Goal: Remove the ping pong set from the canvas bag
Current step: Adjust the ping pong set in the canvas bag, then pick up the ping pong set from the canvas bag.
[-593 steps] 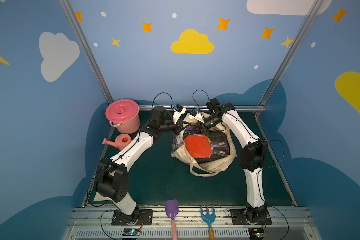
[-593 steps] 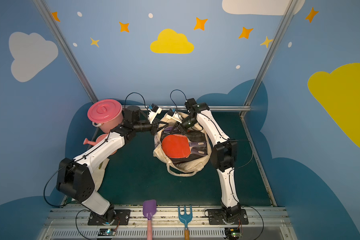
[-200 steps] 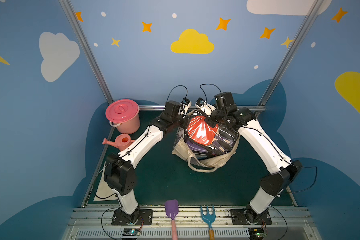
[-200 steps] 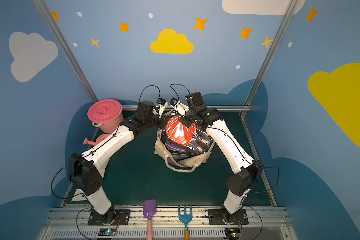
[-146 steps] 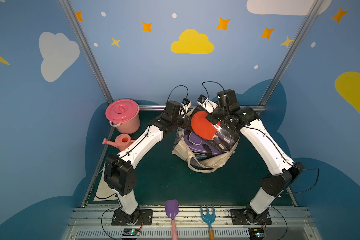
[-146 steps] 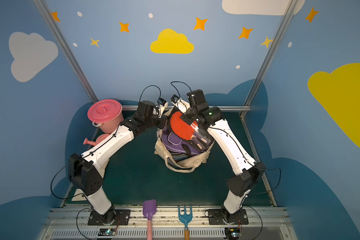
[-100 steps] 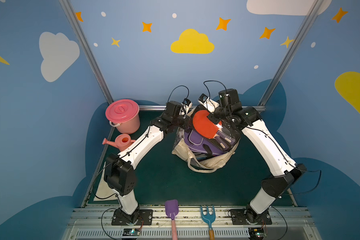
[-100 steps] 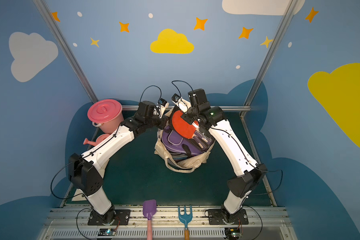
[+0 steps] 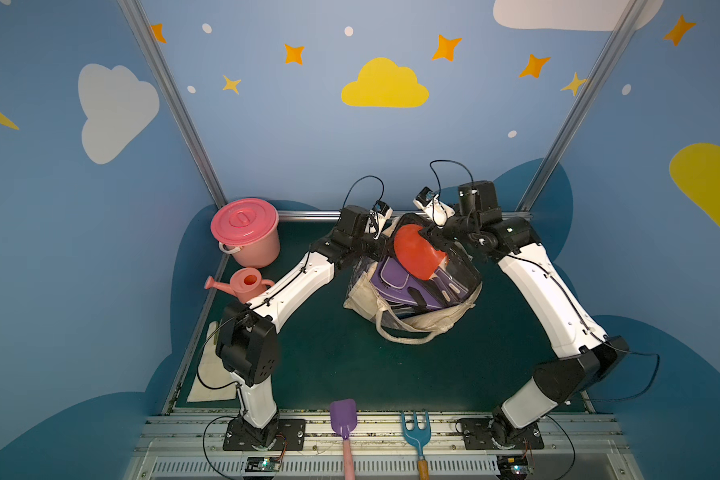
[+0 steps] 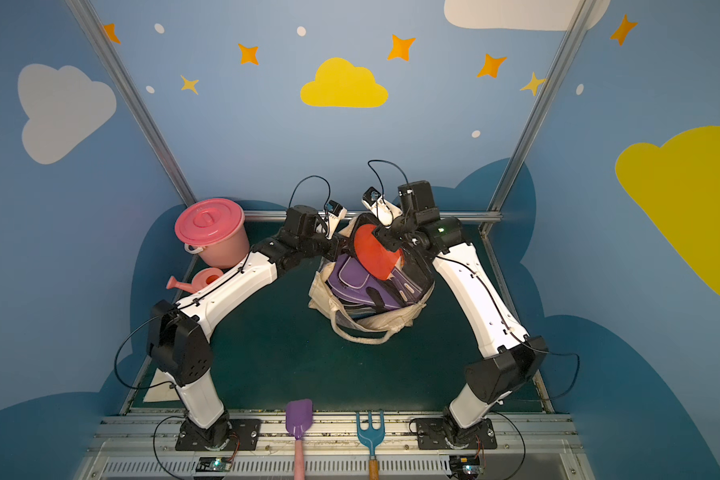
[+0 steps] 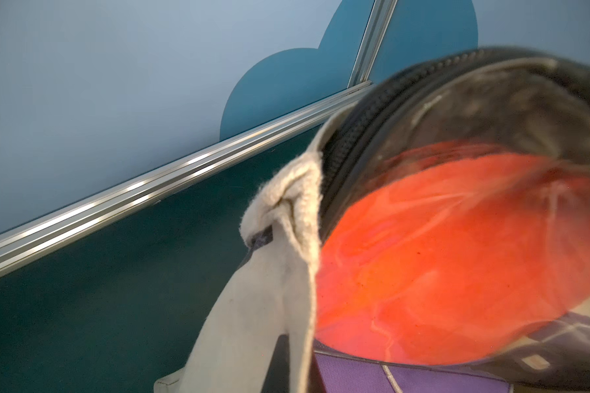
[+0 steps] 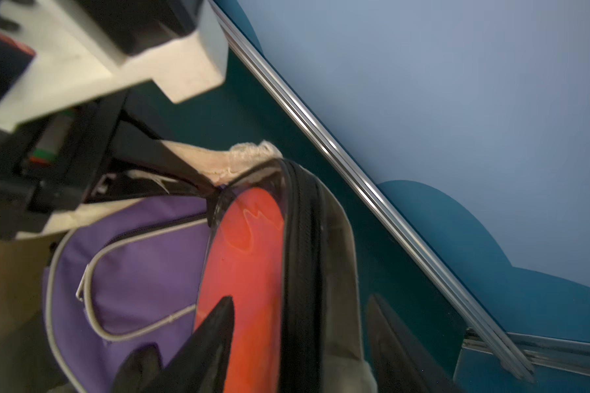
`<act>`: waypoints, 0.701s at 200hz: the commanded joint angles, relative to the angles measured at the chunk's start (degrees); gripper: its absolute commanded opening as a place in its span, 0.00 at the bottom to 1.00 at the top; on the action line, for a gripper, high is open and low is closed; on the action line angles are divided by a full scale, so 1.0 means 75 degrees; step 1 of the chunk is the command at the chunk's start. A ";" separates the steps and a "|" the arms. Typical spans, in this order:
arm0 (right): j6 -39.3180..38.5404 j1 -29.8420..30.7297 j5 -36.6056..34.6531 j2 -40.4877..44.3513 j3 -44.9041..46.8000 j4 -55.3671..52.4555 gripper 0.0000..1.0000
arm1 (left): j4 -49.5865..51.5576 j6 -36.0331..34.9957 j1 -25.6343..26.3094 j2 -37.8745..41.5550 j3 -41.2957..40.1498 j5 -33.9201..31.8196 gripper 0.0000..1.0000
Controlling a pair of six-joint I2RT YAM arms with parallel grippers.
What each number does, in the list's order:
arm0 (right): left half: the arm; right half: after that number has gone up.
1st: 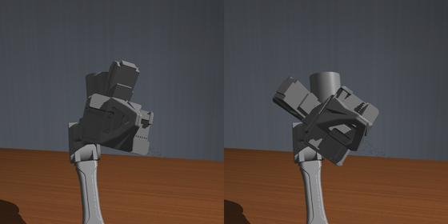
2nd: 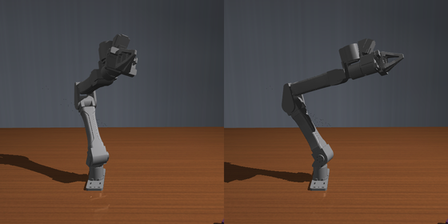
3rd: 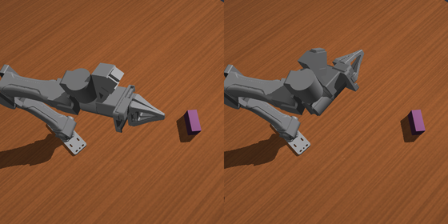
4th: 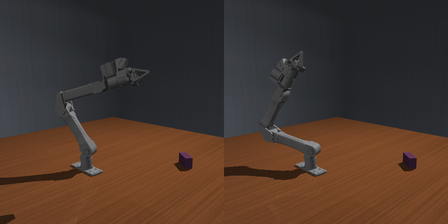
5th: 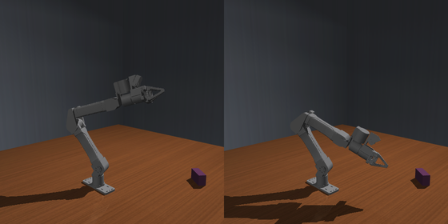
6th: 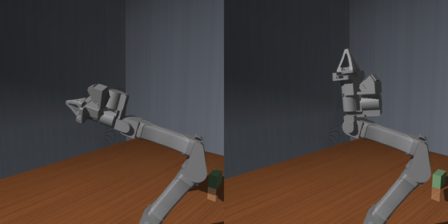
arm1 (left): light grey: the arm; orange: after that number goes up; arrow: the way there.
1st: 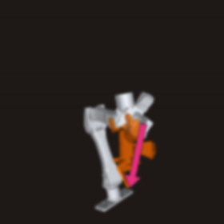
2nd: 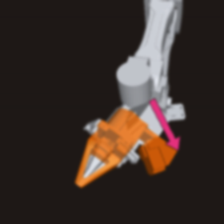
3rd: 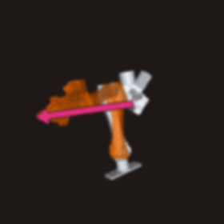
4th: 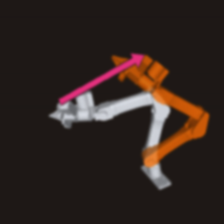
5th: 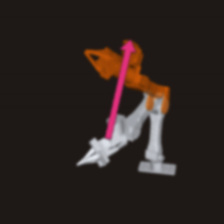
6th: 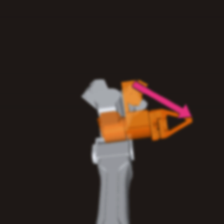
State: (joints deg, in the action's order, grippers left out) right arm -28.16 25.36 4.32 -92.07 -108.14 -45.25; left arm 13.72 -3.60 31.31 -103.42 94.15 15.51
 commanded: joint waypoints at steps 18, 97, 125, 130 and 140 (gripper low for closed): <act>0.0209 -0.0474 0.1209 0.0658 0.0382 -0.0350 0.72 | -0.0428 0.0084 0.0225 -0.0070 -0.0026 0.0636 0.04; 0.0301 -0.0822 0.2013 0.0346 0.0738 -0.0891 0.66 | -0.0414 0.0042 0.0221 -0.0105 -0.0008 0.0658 0.04; 0.0229 -0.0819 0.2484 0.0133 0.0597 -0.1237 0.53 | -0.0364 -0.0010 0.0220 -0.0064 -0.0014 0.0640 0.04; 0.0227 -0.0815 0.2557 0.0124 0.0598 -0.1274 0.49 | -0.0361 -0.0021 0.0220 -0.0060 -0.0014 0.0623 0.04; 0.0193 -0.0816 0.2672 0.0106 0.0579 -0.1373 0.40 | -0.0353 -0.0035 0.0220 -0.0048 -0.0014 0.0597 0.04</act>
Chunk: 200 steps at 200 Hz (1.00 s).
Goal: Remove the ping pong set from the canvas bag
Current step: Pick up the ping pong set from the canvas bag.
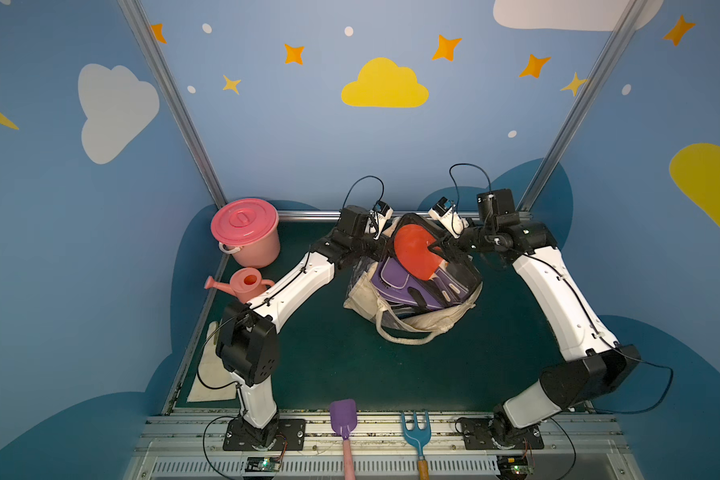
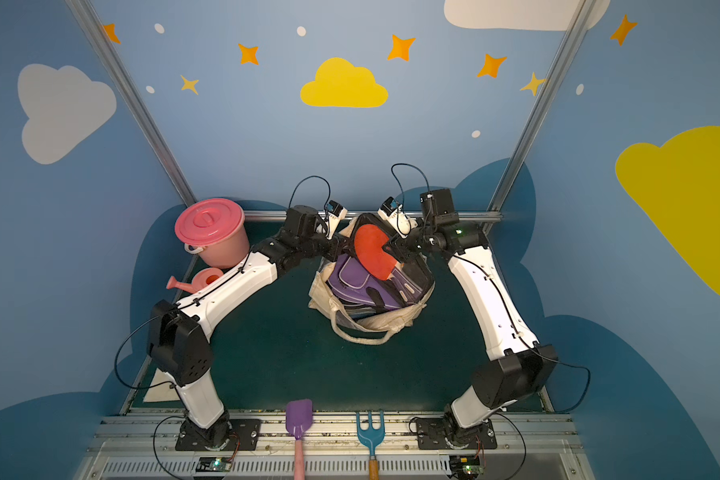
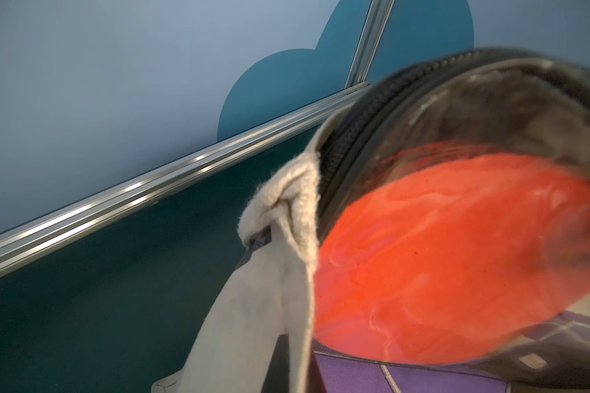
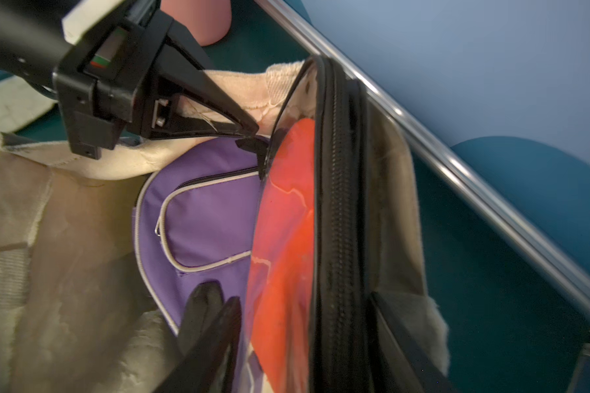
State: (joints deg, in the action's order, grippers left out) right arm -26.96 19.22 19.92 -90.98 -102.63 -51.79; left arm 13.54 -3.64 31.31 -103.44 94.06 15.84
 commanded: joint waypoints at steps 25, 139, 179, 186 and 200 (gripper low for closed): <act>-0.0006 0.0038 0.0605 -0.0057 -0.0232 -0.0715 0.05 | -0.0320 -0.0066 0.0202 -0.0012 -0.0002 0.0498 0.04; 0.0798 0.0116 -0.0192 0.1303 -0.1572 -0.0145 0.00 | -0.0342 -0.0004 -0.0138 0.1007 -0.1277 -0.0793 0.04; 0.1479 -0.0007 -0.2025 0.2104 -0.1421 0.0283 0.00 | -0.0633 -0.0008 -0.0148 0.1251 -0.1758 -0.0678 0.04; 0.1568 -0.0055 -0.2443 0.2185 -0.1422 0.0296 0.00 | -0.0662 -0.0007 -0.0144 0.1258 -0.1794 -0.0658 0.04; 0.1722 -0.0176 -0.3281 0.2303 -0.1401 0.0298 0.00 | -0.0669 -0.0016 -0.0143 0.1279 -0.1829 -0.0588 0.04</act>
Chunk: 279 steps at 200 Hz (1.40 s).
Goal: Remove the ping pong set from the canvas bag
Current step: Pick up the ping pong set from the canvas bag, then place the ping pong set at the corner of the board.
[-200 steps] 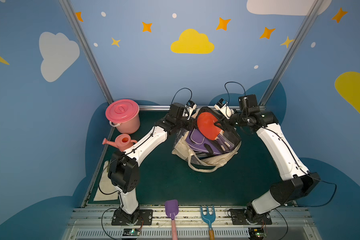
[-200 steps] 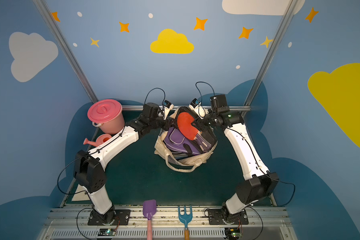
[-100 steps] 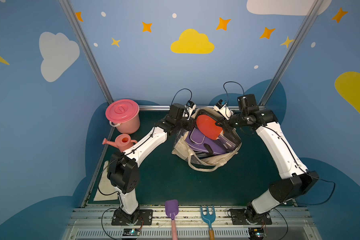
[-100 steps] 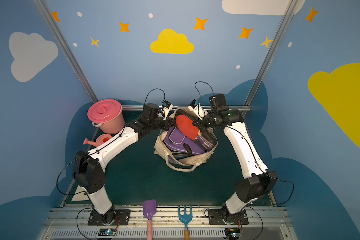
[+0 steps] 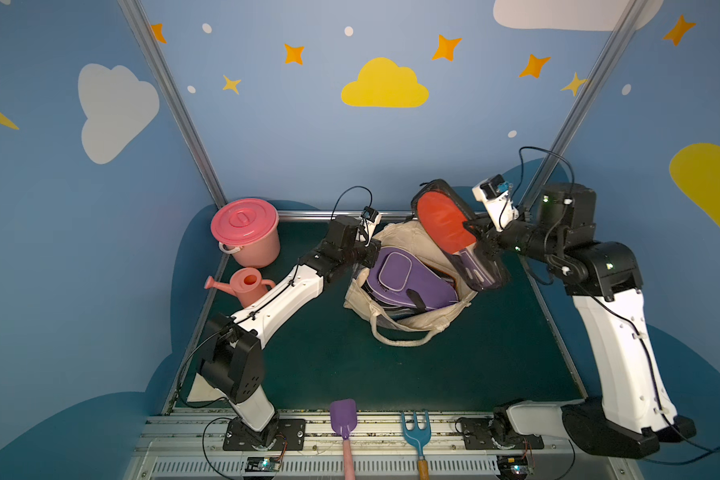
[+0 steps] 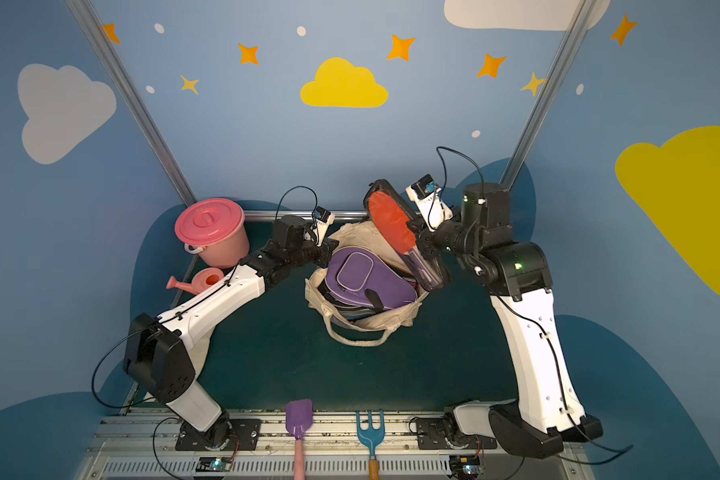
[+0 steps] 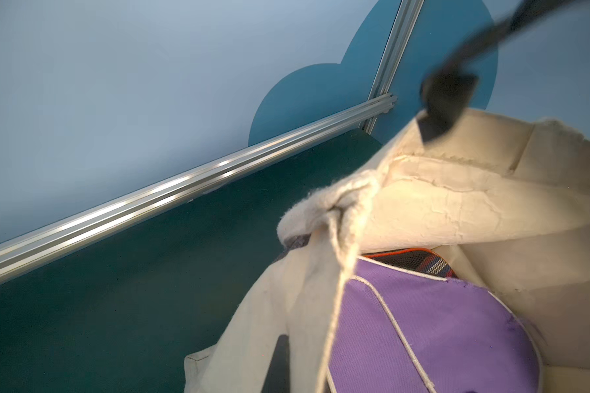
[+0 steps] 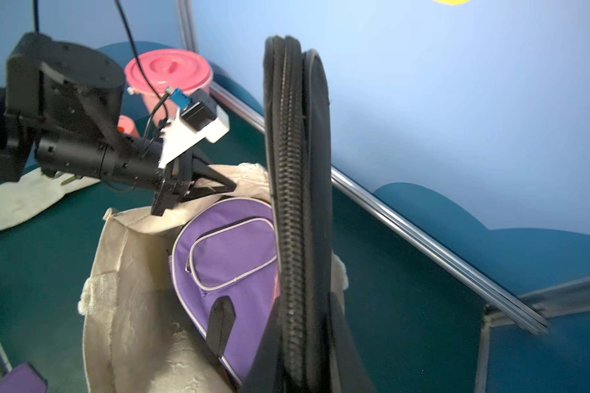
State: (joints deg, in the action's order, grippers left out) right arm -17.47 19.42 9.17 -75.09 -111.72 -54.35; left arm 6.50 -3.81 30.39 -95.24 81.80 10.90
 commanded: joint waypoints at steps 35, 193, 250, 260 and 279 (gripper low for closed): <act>0.0707 -0.0619 -0.3329 0.0440 0.0576 0.0641 0.00 | 0.0236 0.0028 -0.0027 0.0218 -0.0142 0.0117 0.04; 0.3025 -0.4511 0.4192 -0.1886 0.4496 0.5163 0.00 | 0.0133 0.0062 -0.0020 0.0267 -0.0345 0.0847 0.04; 0.3059 -0.4974 0.5546 -0.4015 0.3324 0.4947 0.00 | 0.0059 -0.0054 -0.0015 0.0257 -0.0442 0.1028 0.04; 0.3021 -0.5008 0.5506 -0.4354 0.3036 0.4800 0.00 | 0.0059 -0.0065 -0.0021 0.0257 -0.0442 0.1060 0.04; 0.3004 -0.5073 0.5473 -0.4938 0.2478 0.4536 0.00 | 0.0053 -0.0098 -0.0021 0.0254 -0.0442 0.1134 0.04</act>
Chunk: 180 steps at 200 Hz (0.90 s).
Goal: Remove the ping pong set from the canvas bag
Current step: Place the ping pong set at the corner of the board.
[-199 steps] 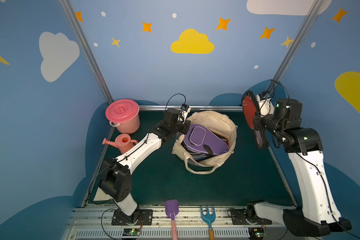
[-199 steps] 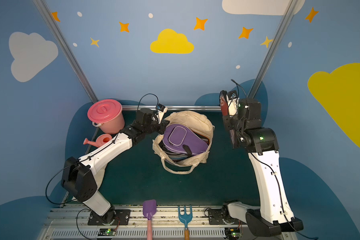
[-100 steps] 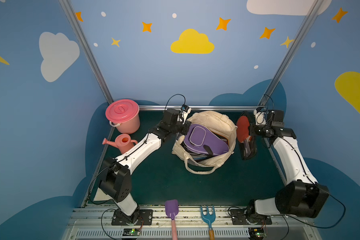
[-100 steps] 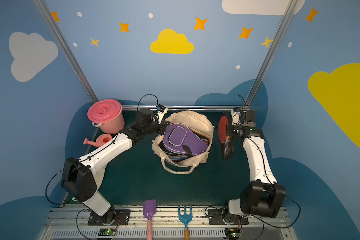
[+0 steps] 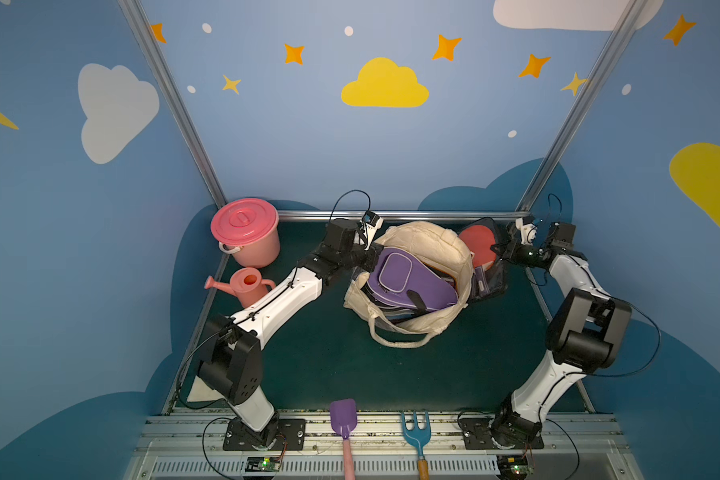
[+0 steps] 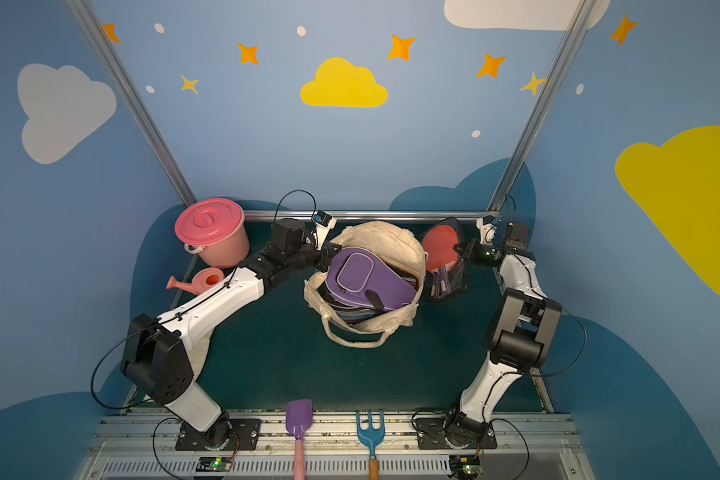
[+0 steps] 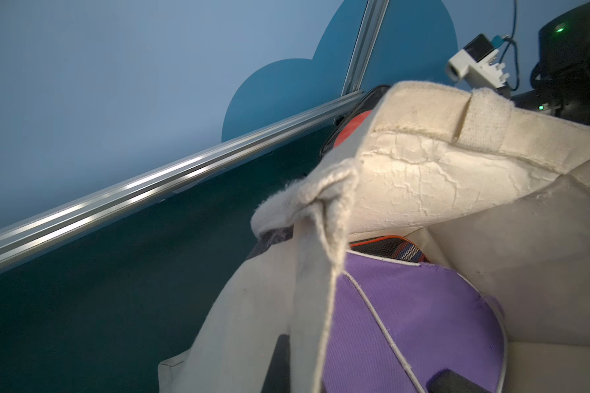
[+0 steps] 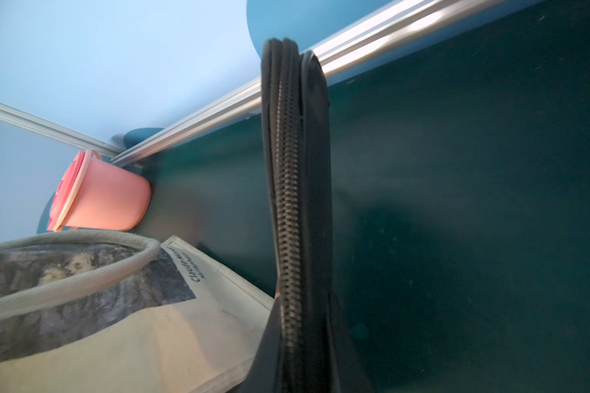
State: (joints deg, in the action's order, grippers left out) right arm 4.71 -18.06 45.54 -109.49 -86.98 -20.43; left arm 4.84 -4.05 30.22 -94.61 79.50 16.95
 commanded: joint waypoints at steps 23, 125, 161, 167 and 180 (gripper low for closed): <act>-0.0016 -0.0087 0.0460 -0.0848 -0.1297 -0.0234 0.00 | 0.0280 -0.0095 0.0005 0.0179 -0.0136 0.0377 0.04; -0.0822 -0.0088 -0.1235 -0.1932 -0.2081 -0.0995 0.00 | 0.0438 -0.0280 0.0001 0.0059 -0.0010 0.0400 0.04; -0.1060 -0.0030 -0.2066 -0.2029 -0.2127 -0.0959 0.00 | 0.0491 -0.0290 0.0010 -0.0068 0.0129 0.0470 0.04; -0.1098 -0.0011 -0.2235 -0.2032 -0.2096 -0.0906 0.00 | 0.0521 -0.0300 0.0009 -0.0081 0.0154 0.0479 0.04; -0.1128 0.0015 -0.2620 -0.2052 -0.2076 -0.0789 0.00 | 0.0566 -0.0314 0.0014 -0.0121 0.0221 0.0499 0.04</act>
State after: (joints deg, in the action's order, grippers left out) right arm 2.17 -18.04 36.56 -122.98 -101.95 -27.70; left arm 5.39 -5.74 30.11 -94.72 79.64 18.50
